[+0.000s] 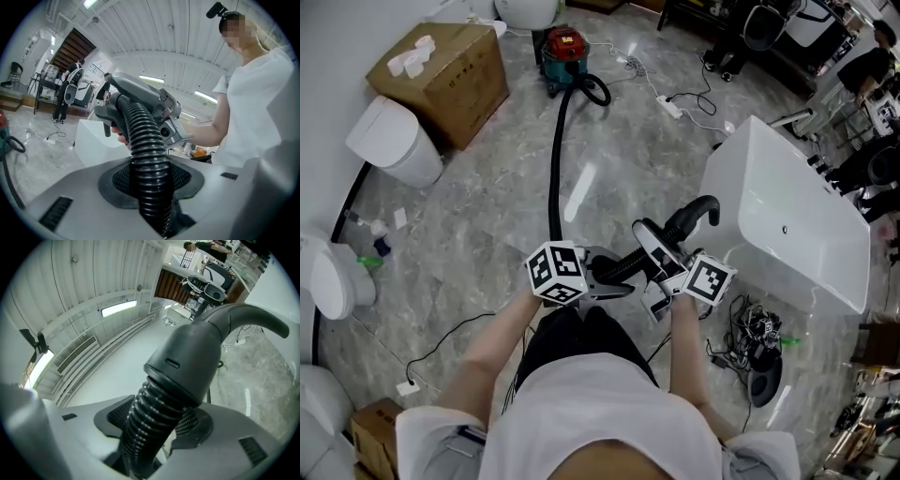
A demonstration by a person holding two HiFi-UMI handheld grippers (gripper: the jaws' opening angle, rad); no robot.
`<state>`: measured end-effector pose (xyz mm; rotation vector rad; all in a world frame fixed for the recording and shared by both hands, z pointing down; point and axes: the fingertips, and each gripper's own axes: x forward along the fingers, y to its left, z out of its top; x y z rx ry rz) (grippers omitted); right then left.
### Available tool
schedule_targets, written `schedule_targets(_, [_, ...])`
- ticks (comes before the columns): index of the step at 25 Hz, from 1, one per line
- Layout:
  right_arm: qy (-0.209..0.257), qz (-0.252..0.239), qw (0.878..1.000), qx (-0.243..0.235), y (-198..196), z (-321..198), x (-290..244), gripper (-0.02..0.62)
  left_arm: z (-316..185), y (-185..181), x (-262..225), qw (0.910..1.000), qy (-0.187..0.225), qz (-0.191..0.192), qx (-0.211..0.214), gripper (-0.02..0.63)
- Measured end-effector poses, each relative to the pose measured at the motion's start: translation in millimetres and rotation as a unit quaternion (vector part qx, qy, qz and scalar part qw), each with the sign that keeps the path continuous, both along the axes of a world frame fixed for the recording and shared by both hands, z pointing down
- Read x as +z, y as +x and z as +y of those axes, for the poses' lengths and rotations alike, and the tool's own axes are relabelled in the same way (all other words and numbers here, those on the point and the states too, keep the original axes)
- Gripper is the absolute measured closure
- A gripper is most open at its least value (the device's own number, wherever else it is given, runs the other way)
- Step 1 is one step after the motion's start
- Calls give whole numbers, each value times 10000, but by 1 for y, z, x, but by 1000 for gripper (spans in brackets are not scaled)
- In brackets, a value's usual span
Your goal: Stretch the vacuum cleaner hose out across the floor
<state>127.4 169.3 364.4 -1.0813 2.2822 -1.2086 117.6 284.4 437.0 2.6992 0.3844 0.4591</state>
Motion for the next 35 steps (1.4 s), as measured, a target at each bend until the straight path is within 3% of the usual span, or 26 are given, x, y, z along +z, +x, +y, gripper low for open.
schedule_targets(9, [-39, -66, 9990, 431, 23, 6, 10, 371, -18, 2, 8, 9998, 84, -150, -83, 451])
schedule_targets(18, [63, 315, 9975, 633, 35, 21, 16, 350, -15, 5, 17, 9984, 324, -341, 315, 451])
schedule_targets(25, [-11, -293, 9947, 982, 57, 30, 23, 347, -33, 14, 10, 9998, 76, -190, 67, 451])
schedule_targets(27, [-24, 122, 9949, 998, 58, 37, 28, 348, -46, 12, 7, 9998, -4, -164, -82, 451])
schedule_targets(30, [349, 1641, 9818, 890, 57, 47, 26, 348, -60, 7, 6, 9994, 57, -332, -56, 451])
schedule_targets(33, [1005, 3210, 9403, 509, 47, 43, 14, 348, -68, -2, 11, 9980, 66, -604, 150, 451])
schedule_targets(35, [1316, 3943, 9094, 166, 40, 37, 9, 348, -68, -6, 18, 9959, 66, -828, 354, 451])
